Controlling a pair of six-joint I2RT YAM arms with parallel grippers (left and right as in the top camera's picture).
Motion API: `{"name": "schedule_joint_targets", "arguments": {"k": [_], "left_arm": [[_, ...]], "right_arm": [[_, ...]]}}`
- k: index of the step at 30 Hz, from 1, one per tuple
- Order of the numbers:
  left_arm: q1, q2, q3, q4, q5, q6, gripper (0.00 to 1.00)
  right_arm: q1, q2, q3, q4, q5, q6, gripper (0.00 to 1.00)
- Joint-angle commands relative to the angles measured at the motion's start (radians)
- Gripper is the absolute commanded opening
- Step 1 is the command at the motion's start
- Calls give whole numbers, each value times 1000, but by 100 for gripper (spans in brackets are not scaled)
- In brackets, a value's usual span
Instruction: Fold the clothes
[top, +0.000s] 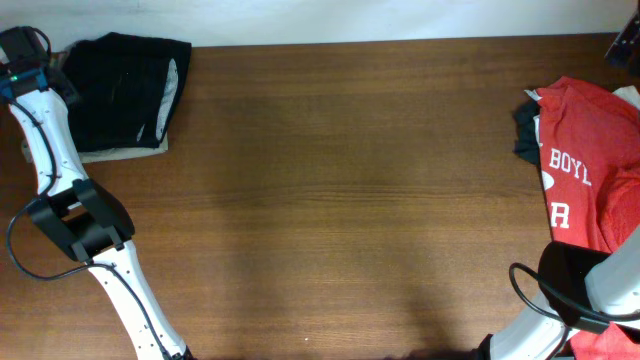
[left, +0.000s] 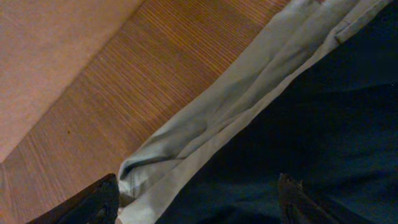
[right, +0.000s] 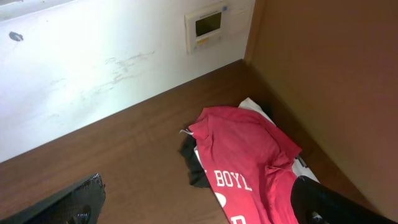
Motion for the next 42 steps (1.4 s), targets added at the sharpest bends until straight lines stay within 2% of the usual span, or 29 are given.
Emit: {"name": "schedule_joint_targets", "arguments": {"k": [1, 3, 5, 6, 7, 10, 16, 19, 21, 24, 27, 30, 31, 32, 35, 38, 42], "left_arm": [[-8, -42, 45, 3, -19, -16, 81], [-15, -75, 51, 16, 32, -32, 78], [-19, -97, 51, 54, 159, -32, 36], [-19, -100, 51, 80, 231, -32, 6], [-19, -100, 51, 104, 288, -32, 1], [-19, -73, 42, 183, 367, -32, 1], [-23, 40, 41, 342, 367, -32, 1], [-24, 131, 41, 406, 416, -32, 0], [-24, 180, 41, 417, 447, -32, 1], [-21, 244, 41, 412, 443, -32, 8], [-11, 261, 42, 395, 444, -32, 7], [-12, 237, 45, 393, 444, -32, 7], [-12, 219, 45, 393, 444, -32, 9], [-12, 201, 45, 391, 444, -32, 17], [-13, 113, 45, 377, 444, -32, 24], [-17, 0, 45, 330, 460, -40, 25], [-19, -125, 45, 243, 573, -54, 36]], "right_arm": [[-2, -1, 0, -6, 19, 0, 99], [-2, -1, 0, -6, 19, 0, 99], [-2, -1, 0, -6, 19, 0, 99], [-2, -1, 0, -6, 19, 0, 99], [-2, -1, 0, -6, 19, 0, 99], [-2, -1, 0, -6, 19, 0, 99], [-2, -1, 0, -6, 19, 1, 99], [-2, -1, 0, -6, 19, 0, 99], [-2, -1, 0, -6, 19, 0, 99], [-2, -1, 0, -6, 19, 0, 99], [-3, -1, 0, -6, 19, 0, 99], [-2, -1, 0, -6, 19, 1, 99], [-2, -1, 0, -6, 19, 0, 99], [-2, -1, 0, -6, 19, 0, 99], [-2, -1, 0, -6, 19, 0, 99], [-2, -1, 0, -6, 19, 0, 99], [-2, -1, 0, -6, 19, 0, 99]]}}
